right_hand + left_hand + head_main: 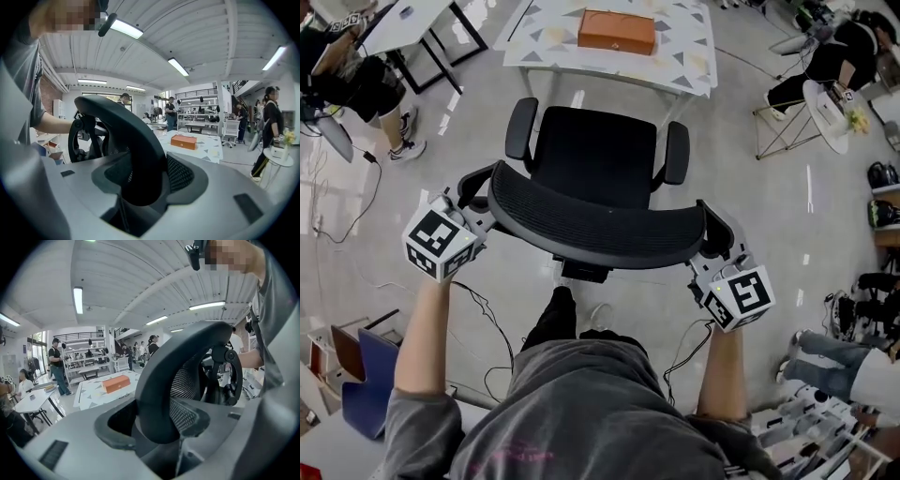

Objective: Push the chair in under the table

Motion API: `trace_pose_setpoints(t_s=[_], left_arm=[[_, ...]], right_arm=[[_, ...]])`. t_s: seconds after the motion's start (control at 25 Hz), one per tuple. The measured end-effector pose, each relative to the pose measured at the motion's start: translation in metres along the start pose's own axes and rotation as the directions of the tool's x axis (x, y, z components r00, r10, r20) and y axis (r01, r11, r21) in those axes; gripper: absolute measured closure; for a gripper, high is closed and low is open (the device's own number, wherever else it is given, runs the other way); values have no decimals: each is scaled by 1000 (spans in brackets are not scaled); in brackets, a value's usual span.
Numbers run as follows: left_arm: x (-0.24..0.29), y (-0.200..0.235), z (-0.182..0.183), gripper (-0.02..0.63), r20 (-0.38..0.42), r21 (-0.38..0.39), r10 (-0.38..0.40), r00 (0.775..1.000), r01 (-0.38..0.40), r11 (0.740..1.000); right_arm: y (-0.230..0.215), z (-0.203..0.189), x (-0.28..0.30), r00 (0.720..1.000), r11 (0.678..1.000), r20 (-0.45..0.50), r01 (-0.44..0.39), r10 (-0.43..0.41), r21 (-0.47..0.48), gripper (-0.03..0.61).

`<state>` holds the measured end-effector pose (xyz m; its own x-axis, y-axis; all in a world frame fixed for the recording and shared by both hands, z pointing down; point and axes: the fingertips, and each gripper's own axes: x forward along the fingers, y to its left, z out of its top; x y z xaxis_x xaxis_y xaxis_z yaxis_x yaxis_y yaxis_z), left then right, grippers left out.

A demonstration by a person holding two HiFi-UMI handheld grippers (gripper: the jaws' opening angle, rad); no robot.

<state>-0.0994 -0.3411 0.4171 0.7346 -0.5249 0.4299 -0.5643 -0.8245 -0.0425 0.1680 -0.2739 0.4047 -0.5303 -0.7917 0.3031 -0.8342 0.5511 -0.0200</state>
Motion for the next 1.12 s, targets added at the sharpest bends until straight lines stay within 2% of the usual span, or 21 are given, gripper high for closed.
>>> trace_pose_setpoints(t_s=[0.32,1.12], left_arm=[[35,44,18,397,39,8,-60,997,60,998],[78,162,34,394,51,53,-83,995,81,995]], right_arm=[[-35,10,42,1000,1000,-21,22,-21,18,347],[-53,40,133,992,991,-22,126,-125,52,347]])
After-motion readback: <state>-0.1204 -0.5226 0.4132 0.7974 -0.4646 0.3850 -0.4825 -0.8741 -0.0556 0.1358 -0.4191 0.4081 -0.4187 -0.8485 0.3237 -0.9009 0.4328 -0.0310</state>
